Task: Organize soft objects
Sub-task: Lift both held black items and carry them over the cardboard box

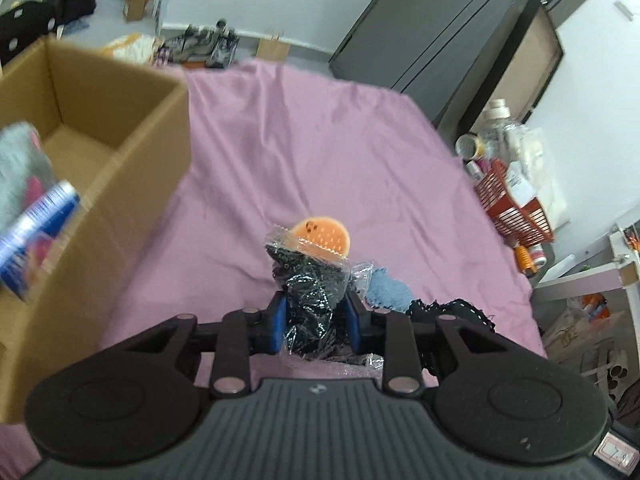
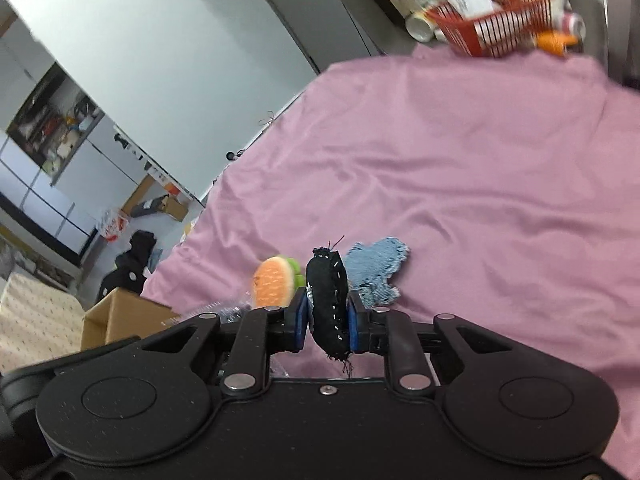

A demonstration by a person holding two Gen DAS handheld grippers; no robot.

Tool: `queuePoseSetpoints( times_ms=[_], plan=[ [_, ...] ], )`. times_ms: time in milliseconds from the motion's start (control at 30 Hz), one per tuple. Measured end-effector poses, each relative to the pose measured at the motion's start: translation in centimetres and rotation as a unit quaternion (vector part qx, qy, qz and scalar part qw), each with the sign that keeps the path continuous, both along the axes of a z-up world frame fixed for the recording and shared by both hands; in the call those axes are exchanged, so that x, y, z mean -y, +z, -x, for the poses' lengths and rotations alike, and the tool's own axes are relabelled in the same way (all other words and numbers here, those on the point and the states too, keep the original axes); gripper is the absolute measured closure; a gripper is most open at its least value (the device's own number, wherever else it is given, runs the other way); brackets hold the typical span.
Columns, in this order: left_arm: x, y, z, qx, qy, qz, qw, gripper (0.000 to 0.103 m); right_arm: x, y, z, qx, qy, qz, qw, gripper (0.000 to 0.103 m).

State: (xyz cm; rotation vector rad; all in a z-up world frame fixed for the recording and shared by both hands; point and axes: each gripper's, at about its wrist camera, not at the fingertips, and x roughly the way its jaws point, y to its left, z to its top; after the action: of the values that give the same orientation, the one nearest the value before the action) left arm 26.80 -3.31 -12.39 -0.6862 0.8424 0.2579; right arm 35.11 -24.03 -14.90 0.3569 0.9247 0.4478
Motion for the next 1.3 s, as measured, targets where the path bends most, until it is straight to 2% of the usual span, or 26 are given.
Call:
queuePoseSetpoints(
  times_ms=[233,567,867,1067,1300],
  plan=[
    [-1.3,4.2,2.8,0.039,0.003,-0.018,0.9991,0.074,-2.2,3.8,3.4,0.025,0.020,-0.009,0.999,0.083],
    [-3.3,7.5,6.7,0.063,0.012,-0.044,0.9970,0.074,-3.4,7.0,7.5,0.047,0.023,-0.031,0.998,0.083],
    [-4.2,9.6,9.4,0.074,0.031,-0.063,0.9948,0.074,-4.2,9.8,10.4,0.072,0.042,-0.041,0.996,0.083],
    [-5.1,10.8,9.7,0.080,0.049,-0.072,0.9930,0.074,-4.8,11.2,11.0,0.082,0.058,-0.049,0.994,0.083],
    [-7.1,10.9,9.9,0.094,0.061,-0.073,0.9910,0.074,-6.8,12.0,10.3,0.094,0.089,-0.057,0.990,0.083]
  ],
)
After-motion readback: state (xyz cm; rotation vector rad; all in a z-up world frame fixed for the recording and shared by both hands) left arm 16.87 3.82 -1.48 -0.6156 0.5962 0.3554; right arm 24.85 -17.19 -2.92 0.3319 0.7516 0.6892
